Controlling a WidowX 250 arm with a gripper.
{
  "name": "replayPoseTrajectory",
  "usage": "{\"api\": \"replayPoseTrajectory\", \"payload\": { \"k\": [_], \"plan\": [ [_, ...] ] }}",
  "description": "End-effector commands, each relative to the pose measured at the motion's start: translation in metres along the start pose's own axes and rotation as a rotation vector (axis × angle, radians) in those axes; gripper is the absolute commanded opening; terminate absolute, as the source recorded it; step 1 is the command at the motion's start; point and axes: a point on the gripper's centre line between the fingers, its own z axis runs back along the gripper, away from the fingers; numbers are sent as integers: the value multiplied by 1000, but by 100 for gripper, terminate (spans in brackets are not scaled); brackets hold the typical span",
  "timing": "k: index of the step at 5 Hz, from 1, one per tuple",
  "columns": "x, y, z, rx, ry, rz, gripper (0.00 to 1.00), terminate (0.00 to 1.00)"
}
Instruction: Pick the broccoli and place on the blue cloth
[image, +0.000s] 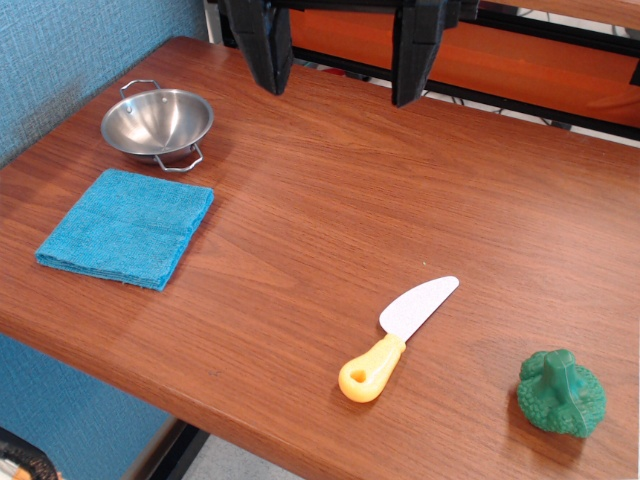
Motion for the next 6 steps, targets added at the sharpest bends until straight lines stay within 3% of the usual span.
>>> {"api": "replayPoseTrajectory", "payload": {
  "k": [1,2,4,5,6],
  "plan": [
    [0,0,0,0,0,0,100,0],
    [-11,-25,-18,-65,17,-71,100,0],
    [-34,-79,-76,-45,82,-221,100,0],
    [-47,-99,-107,-98,138,-276,100,0],
    [-52,-122,-124,-156,133,-319,100,0]
  ]
}}
